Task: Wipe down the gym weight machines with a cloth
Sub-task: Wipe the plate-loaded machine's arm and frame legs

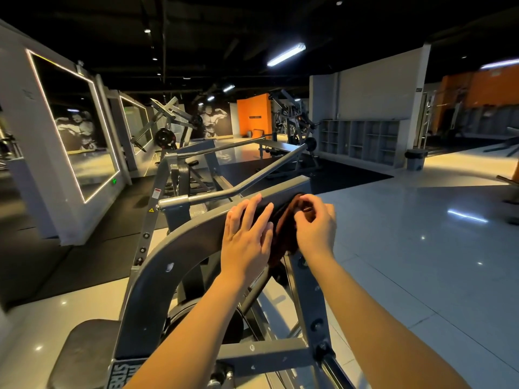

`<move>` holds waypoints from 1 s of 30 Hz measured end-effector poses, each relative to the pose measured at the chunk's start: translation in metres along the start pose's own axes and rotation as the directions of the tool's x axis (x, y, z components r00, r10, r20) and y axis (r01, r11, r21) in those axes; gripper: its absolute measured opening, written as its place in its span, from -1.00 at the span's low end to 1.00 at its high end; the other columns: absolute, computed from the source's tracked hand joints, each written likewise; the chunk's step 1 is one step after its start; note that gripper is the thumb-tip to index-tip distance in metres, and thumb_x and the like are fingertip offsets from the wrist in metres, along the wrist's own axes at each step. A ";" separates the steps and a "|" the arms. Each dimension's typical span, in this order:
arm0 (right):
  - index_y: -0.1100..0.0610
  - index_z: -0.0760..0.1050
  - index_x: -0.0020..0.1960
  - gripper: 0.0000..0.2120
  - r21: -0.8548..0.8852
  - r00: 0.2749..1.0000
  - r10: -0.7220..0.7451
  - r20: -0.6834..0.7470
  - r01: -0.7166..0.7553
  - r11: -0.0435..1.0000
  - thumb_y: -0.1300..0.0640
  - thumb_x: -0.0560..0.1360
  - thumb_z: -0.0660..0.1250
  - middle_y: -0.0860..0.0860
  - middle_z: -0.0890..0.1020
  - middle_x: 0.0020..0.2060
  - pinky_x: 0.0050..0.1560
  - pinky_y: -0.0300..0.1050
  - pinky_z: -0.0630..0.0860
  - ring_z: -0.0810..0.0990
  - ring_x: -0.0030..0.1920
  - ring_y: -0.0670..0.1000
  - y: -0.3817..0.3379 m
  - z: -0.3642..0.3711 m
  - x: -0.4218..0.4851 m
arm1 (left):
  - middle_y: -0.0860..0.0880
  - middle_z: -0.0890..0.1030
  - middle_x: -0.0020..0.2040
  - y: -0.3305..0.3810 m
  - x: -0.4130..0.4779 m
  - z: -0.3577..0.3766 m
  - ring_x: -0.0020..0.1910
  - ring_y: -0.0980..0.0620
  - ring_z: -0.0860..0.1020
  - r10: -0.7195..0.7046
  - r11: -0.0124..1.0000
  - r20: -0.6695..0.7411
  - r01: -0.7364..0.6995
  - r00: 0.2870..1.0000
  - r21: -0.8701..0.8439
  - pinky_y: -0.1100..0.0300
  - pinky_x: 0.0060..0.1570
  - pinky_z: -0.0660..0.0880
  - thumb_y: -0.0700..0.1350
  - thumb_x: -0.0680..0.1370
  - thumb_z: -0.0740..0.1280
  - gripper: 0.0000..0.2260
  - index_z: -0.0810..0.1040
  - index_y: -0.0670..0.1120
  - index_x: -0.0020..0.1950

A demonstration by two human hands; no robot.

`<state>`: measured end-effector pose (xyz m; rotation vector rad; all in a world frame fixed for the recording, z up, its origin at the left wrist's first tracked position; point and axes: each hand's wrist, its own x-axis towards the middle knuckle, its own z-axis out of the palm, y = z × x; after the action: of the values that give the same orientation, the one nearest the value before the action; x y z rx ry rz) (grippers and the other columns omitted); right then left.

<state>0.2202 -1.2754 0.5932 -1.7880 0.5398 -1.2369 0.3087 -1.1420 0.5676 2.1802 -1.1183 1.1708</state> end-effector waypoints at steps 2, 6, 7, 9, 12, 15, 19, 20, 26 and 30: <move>-0.03 0.51 0.27 -0.76 0.001 0.992 0.087 -0.091 -0.087 0.996 0.15 0.63 0.30 -0.02 0.44 0.17 -0.08 -0.41 0.44 0.52 0.11 -0.03 -0.001 0.000 0.003 | -0.03 0.27 0.59 0.001 0.000 -0.001 0.56 -0.10 0.20 0.002 1.000 0.000 -0.002 1.000 0.005 -0.13 0.54 0.11 0.08 0.68 0.10 -0.58 0.42 0.04 0.52; -0.07 0.50 0.31 -0.74 -0.022 0.999 -0.048 0.027 0.048 0.999 0.10 0.63 0.31 -0.05 0.47 0.20 0.04 -0.34 0.50 0.50 0.13 -0.08 -0.009 0.024 -0.027 | -0.01 0.26 0.60 0.001 0.000 -0.005 0.58 -0.06 0.17 -0.015 0.999 0.036 0.016 0.999 -0.035 -0.09 0.57 0.07 0.07 0.69 0.10 -0.58 0.40 0.03 0.53; -0.07 0.50 0.32 -0.73 -0.022 0.992 -0.096 0.085 0.099 0.995 0.11 0.63 0.31 -0.06 0.49 0.20 0.04 -0.38 0.46 0.49 0.12 -0.10 -0.010 0.029 -0.036 | -0.01 0.27 0.59 0.002 0.001 -0.009 0.58 -0.06 0.18 -0.008 0.998 0.049 0.011 0.999 -0.063 -0.07 0.57 0.08 0.06 0.68 0.10 -0.57 0.39 0.01 0.53; -0.07 0.51 0.33 -0.71 -0.018 0.971 -0.158 0.178 0.163 0.986 0.14 0.63 0.30 -0.07 0.50 0.21 0.05 -0.40 0.44 0.49 0.11 -0.12 -0.009 0.032 -0.047 | 0.00 0.33 0.57 -0.003 0.001 -0.023 0.56 -0.03 0.23 0.039 0.991 0.072 -0.030 0.997 -0.129 -0.01 0.57 0.14 0.04 0.68 0.11 -0.57 0.39 -0.02 0.54; -0.06 0.52 0.32 -0.72 -0.001 0.984 -0.090 0.152 0.091 0.996 0.14 0.63 0.31 -0.04 0.48 0.21 0.16 -0.12 0.61 0.51 0.15 -0.05 -0.008 0.021 -0.038 | -0.01 0.43 0.49 -0.034 -0.009 -0.050 0.49 -0.01 0.33 -0.007 0.984 0.055 0.017 0.998 -0.175 -0.03 0.51 0.26 0.04 0.68 0.14 -0.59 0.42 -0.04 0.51; -0.03 0.50 0.34 -0.72 -0.018 0.999 0.000 0.041 0.000 1.000 0.11 0.64 0.30 -0.02 0.47 0.23 0.18 -0.09 0.60 0.50 0.17 -0.03 -0.013 0.020 -0.035 | -0.04 0.49 0.43 -0.071 -0.031 -0.070 0.42 -0.05 0.37 -0.140 0.972 0.013 0.140 0.990 -0.189 -0.09 0.43 0.34 0.02 0.66 0.17 -0.57 0.42 -0.07 0.50; -0.03 0.49 0.35 -0.70 -0.020 0.982 -0.138 0.125 0.142 0.990 0.13 0.63 0.30 -0.05 0.45 0.24 0.06 -0.39 0.42 0.43 0.16 -0.12 -0.033 0.054 -0.070 | -0.01 0.48 0.43 -0.070 -0.039 -0.070 0.42 -0.05 0.36 -0.113 0.977 0.019 0.115 0.993 -0.180 -0.05 0.44 0.31 0.04 0.66 0.15 -0.56 0.42 -0.07 0.51; -0.03 0.50 0.34 -0.70 -0.023 0.971 -0.182 0.154 0.188 0.982 0.13 0.63 0.30 -0.06 0.46 0.21 0.03 -0.43 0.39 0.45 0.13 -0.12 -0.037 0.063 -0.079 | -0.01 0.47 0.44 -0.068 -0.039 -0.069 0.42 -0.05 0.35 -0.109 0.980 0.010 0.109 0.994 -0.167 -0.03 0.45 0.28 0.04 0.65 0.14 -0.56 0.41 -0.06 0.51; -0.03 0.54 0.29 -0.72 -0.015 0.931 -0.299 0.210 0.309 0.951 0.18 0.60 0.34 -0.08 0.47 0.12 -0.01 -0.41 0.46 0.53 0.07 -0.09 -0.039 0.074 -0.089 | -0.01 0.46 0.47 -0.083 -0.042 -0.064 0.43 -0.06 0.38 -0.012 0.984 -0.030 0.006 0.999 -0.177 -0.01 0.46 0.29 -0.03 0.66 0.18 -0.59 0.42 -0.06 0.51; -0.03 0.51 0.33 -0.71 0.027 1.000 -0.006 -0.015 0.006 1.000 0.13 0.63 0.31 -0.05 0.45 0.24 0.09 -0.24 0.54 0.50 0.16 -0.05 -0.035 0.073 -0.079 | -0.03 0.48 0.46 -0.099 -0.051 -0.063 0.42 -0.08 0.42 0.024 0.977 -0.070 -0.038 0.997 -0.212 -0.03 0.42 0.37 -0.13 0.65 0.28 -0.62 0.46 -0.10 0.48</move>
<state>0.2489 -1.1680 0.5723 -1.7606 0.5246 -1.2570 0.3412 -1.0188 0.5611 1.9544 -1.1945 1.0752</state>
